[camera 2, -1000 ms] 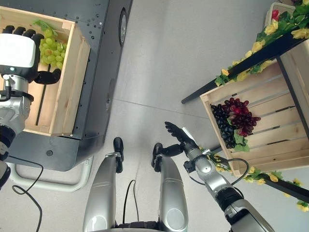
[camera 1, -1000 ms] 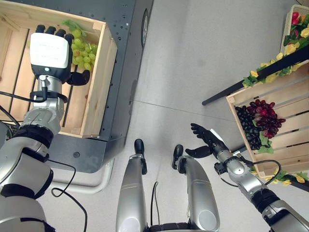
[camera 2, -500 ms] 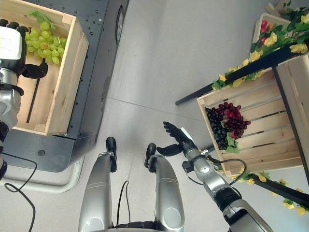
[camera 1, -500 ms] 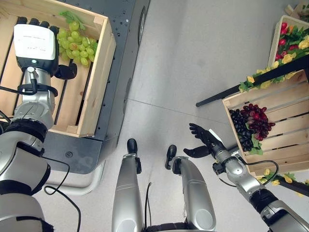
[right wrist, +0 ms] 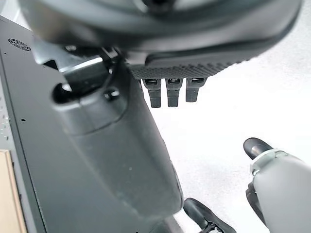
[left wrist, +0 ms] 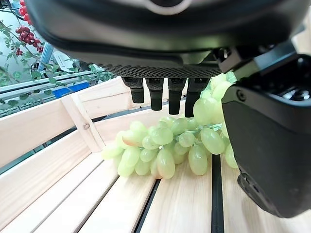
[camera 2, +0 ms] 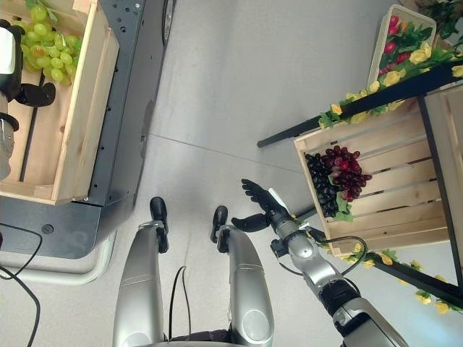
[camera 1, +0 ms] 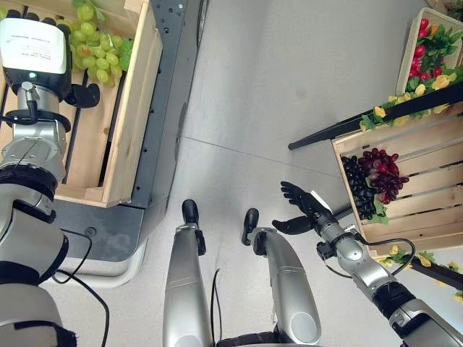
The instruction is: Pick up the fruits from the basket on one side to the basket on the other side
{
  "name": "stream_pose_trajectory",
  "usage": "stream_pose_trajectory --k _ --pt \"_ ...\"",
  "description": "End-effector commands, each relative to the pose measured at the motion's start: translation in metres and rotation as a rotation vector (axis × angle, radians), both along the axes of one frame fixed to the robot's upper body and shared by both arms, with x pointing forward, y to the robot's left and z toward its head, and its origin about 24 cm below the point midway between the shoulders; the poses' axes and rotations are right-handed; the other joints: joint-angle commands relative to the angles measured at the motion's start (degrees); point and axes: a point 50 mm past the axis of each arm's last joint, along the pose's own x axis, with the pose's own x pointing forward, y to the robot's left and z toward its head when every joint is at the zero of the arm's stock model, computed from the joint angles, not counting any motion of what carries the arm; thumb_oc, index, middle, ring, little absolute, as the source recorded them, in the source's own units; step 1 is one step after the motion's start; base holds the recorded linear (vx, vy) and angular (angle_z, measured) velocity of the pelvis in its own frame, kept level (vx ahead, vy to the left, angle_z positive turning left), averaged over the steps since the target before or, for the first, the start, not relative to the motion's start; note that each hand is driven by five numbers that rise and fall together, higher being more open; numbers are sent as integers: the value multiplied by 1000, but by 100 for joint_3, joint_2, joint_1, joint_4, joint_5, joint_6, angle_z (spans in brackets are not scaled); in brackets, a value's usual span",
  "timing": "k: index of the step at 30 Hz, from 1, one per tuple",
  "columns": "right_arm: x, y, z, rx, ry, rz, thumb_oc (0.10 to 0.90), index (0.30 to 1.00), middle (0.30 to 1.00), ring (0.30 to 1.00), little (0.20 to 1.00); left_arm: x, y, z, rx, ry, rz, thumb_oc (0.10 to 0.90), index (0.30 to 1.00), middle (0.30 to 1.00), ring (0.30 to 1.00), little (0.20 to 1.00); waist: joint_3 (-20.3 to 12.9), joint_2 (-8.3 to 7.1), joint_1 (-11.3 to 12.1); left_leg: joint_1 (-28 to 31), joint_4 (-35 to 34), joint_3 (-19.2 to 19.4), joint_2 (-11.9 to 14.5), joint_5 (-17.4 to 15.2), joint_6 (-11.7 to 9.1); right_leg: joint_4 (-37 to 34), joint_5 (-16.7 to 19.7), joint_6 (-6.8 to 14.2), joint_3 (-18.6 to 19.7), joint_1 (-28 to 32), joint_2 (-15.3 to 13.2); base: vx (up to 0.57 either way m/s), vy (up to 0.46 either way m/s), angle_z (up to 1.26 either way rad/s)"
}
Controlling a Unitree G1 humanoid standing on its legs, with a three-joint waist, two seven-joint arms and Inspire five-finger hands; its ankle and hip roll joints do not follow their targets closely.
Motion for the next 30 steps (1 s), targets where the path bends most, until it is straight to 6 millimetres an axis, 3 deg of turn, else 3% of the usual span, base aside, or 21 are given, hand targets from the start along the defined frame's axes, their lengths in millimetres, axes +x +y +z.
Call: stream_pose_trajectory --k 1,6,15,16,17,30 --pt "-2 -7 21 60 -127 -27 800 900 900 900 900 -16 4 65 75 -198 25 800 900 900 900 900 -43 -21 102 514 -323 477 -182 -801 82 62 48 -141 -216 -57 265 21 40 -4" --pt "-1 -11 26 52 -142 -33 800 900 900 900 900 -19 5 75 73 -223 45 800 900 900 900 900 -43 4 67 189 -229 496 -194 -719 118 137 114 -217 -244 -371 237 -8 25 -3" --pt "1 -14 33 60 -171 -42 800 900 900 900 900 -19 11 67 -19 -238 62 800 900 900 900 900 -43 19 71 141 -221 473 -233 -738 134 183 103 -219 -214 -447 240 2 9 0" --pt "2 -14 34 64 -175 -45 800 900 900 900 900 -19 12 65 -36 -238 57 527 491 491 491 491 -43 13 75 149 -219 467 -234 -742 131 193 99 -218 -214 -439 246 0 0 0" --pt "2 -13 35 71 -181 -49 800 900 900 900 900 -18 11 64 -65 -241 39 400 300 300 300 300 -43 2 82 168 -225 458 -235 -742 131 189 97 -219 -209 -418 258 0 0 0" --pt "0 -14 37 99 -197 -76 800 900 900 900 900 -21 19 61 -109 -227 42 400 300 300 300 300 -43 -37 52 403 -287 437 -258 -740 149 141 117 -218 -140 -220 332 -6 -4 -1"
